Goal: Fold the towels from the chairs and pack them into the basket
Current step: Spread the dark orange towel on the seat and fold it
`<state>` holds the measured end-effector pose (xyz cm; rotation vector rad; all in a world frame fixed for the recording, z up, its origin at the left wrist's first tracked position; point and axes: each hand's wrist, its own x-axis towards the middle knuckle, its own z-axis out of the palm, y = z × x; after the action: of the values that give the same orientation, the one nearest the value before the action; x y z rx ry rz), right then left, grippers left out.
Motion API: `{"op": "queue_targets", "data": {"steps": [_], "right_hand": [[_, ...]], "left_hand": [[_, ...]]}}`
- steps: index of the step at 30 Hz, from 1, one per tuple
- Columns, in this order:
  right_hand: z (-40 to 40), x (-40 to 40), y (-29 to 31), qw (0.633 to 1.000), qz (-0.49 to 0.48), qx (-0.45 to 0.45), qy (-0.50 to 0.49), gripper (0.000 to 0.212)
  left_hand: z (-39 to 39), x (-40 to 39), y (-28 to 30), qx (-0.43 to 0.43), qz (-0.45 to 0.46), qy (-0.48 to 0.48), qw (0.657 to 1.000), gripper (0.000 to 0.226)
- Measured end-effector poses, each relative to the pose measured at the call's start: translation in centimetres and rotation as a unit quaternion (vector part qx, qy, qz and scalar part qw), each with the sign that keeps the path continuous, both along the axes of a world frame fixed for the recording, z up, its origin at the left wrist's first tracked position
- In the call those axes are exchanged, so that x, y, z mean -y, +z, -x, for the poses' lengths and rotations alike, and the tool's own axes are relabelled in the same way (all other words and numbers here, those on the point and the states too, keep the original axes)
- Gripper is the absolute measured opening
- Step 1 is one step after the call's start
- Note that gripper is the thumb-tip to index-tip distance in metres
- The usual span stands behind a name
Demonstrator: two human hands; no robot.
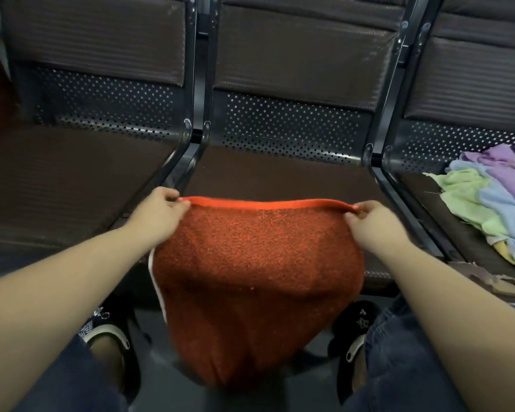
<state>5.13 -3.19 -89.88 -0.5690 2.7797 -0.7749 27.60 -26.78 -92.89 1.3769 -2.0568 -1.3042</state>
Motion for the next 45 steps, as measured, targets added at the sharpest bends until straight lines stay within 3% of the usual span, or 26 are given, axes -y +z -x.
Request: {"op": "queue_targets", "data": {"steps": [2, 3, 6, 8, 25, 45], "right_hand": [[-2.5, 0.6, -0.6, 0.995, -0.039, 0.074, 0.051, 0.081], [-3.8, 0.7, -1.0, 0.990, -0.081, 0.090, 0.073, 0.092], [-5.9, 1.1, -2.5, 0.953, -0.279, 0.031, 0.114, 0.093], [-6.4, 1.5, -2.8, 0.938, -0.326, 0.016, 0.114, 0.092], [-1.6, 4.7, -3.8, 0.940, -0.312, 0.078, 0.114, 0.094], [11.0, 13.9, -8.7, 0.952, -0.268, -0.061, 0.133, 0.090]], "left_hand": [[0.2, -2.0, -0.2, 0.123, 0.061, -0.100, 0.985, 0.085], [0.3, -3.1, -0.2, 0.200, 0.099, -0.144, 0.964, 0.091], [0.7, -5.1, -0.5, 0.394, 0.174, -0.212, 0.877, 0.096], [0.9, -5.3, -0.7, 0.433, 0.174, -0.212, 0.859, 0.100], [5.6, -2.8, -1.1, 0.453, 0.136, -0.186, 0.861, 0.102], [17.6, 8.0, -5.1, 0.397, 0.227, -0.193, 0.868, 0.099]]}}
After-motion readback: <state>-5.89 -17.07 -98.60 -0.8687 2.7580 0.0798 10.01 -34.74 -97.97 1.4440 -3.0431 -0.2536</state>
